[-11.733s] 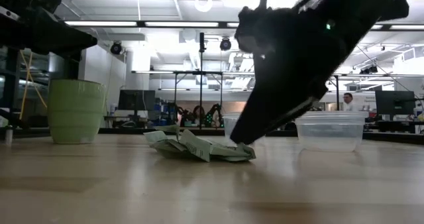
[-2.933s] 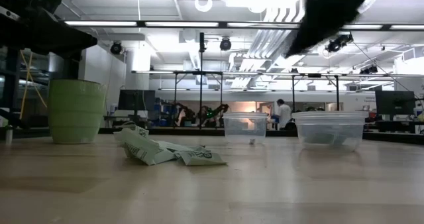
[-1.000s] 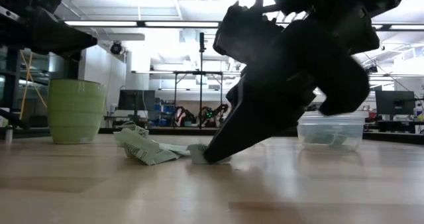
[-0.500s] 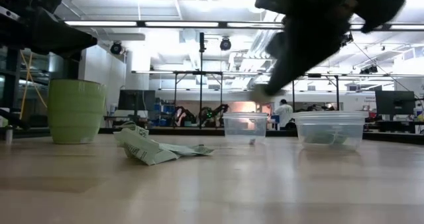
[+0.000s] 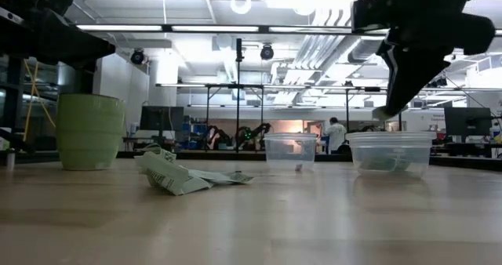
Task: Pick and place Stevia / Truvia into bins
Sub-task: Put the stevia packet into the bottom transparent container
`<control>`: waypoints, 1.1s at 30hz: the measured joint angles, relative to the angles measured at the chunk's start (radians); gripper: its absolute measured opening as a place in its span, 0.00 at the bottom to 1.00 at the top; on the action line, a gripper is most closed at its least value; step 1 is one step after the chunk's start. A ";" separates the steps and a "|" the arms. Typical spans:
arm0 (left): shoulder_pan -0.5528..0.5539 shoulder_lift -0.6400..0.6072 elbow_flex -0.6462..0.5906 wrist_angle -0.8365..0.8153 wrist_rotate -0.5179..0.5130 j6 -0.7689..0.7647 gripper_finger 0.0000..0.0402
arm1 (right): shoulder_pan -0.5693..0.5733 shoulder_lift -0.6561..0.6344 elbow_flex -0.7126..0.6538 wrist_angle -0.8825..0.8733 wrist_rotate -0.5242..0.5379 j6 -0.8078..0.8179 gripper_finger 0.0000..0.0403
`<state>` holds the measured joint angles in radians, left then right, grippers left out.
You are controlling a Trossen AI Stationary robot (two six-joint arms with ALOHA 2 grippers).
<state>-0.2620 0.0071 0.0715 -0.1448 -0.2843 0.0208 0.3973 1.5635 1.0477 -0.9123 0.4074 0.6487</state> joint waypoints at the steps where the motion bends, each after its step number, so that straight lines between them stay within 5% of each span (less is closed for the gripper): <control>1: 0.000 0.000 0.000 0.000 0.000 0.000 0.25 | 0.000 0.000 0.000 0.001 0.006 0.015 0.05; 16: 0.000 0.000 0.000 0.000 0.000 0.000 0.25 | 0.000 0.000 0.000 0.027 0.084 0.035 0.37; 21: 0.000 0.000 0.000 0.000 0.000 0.000 0.25 | 0.000 0.001 0.000 0.351 0.110 -0.102 0.41; 27: 0.000 0.000 0.000 0.000 0.000 0.000 0.25 | 0.000 0.051 0.001 0.858 0.025 -0.407 0.40; 33: 0.000 0.000 0.000 0.000 0.000 0.000 0.25 | -0.012 0.198 0.001 1.017 -0.006 -0.536 0.42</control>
<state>-0.2622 0.0071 0.0715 -0.1447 -0.2839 0.0208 0.3854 1.7612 1.0485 0.1046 0.4017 0.1129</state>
